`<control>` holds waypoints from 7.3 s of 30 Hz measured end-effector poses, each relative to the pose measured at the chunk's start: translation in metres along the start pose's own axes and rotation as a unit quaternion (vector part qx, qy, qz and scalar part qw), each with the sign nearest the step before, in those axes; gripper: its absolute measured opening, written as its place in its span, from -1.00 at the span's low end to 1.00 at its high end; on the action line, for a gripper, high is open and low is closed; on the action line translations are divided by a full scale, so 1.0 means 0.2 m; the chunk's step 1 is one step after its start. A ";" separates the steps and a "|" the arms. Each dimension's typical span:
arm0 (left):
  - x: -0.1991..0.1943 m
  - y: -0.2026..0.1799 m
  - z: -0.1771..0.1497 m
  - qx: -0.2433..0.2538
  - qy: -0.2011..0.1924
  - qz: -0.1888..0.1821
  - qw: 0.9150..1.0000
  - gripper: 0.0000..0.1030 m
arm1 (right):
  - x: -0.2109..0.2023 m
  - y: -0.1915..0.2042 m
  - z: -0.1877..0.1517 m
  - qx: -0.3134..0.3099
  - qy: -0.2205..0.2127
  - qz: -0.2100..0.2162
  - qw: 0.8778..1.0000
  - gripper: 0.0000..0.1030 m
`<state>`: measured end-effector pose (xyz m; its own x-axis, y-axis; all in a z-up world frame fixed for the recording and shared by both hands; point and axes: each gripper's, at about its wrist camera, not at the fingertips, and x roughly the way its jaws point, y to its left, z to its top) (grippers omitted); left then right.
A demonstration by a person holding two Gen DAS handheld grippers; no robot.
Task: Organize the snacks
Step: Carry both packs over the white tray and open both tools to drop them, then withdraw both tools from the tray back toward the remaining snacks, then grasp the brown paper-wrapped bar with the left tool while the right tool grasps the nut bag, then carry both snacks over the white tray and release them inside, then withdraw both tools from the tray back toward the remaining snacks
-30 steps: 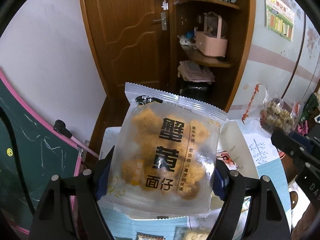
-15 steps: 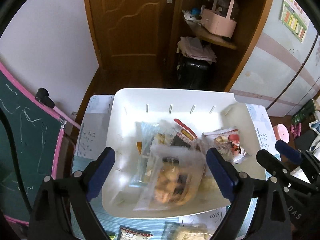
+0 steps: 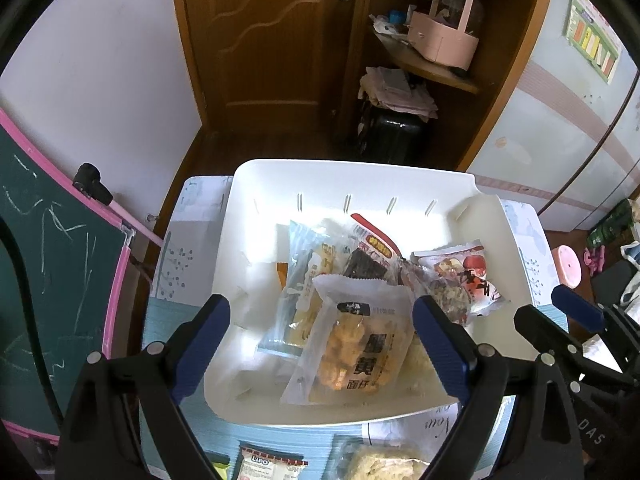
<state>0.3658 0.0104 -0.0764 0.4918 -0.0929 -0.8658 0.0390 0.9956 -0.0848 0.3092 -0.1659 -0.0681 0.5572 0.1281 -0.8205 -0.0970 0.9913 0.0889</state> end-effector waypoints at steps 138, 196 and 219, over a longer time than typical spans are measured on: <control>-0.35 0.00 -1.39 -0.007 0.021 -0.045 0.999 0.17 | -0.24 0.04 -1.24 0.008 0.054 0.080 0.995 -0.29; -0.24 -0.10 -0.10 0.098 -0.053 0.052 0.992 0.80 | -0.15 0.00 0.00 -0.024 0.023 -0.013 0.999 -0.10; -0.63 -0.05 -0.47 0.114 -0.066 0.004 0.991 0.84 | -0.58 -0.02 -0.30 -0.032 -0.007 0.011 0.999 -0.02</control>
<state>0.2211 0.0110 -0.0125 0.6023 -0.0980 -0.7923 0.2223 0.9738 0.0485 0.1954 -0.1864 -0.0062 0.5663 0.1512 -0.8102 -0.1622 0.9842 0.0703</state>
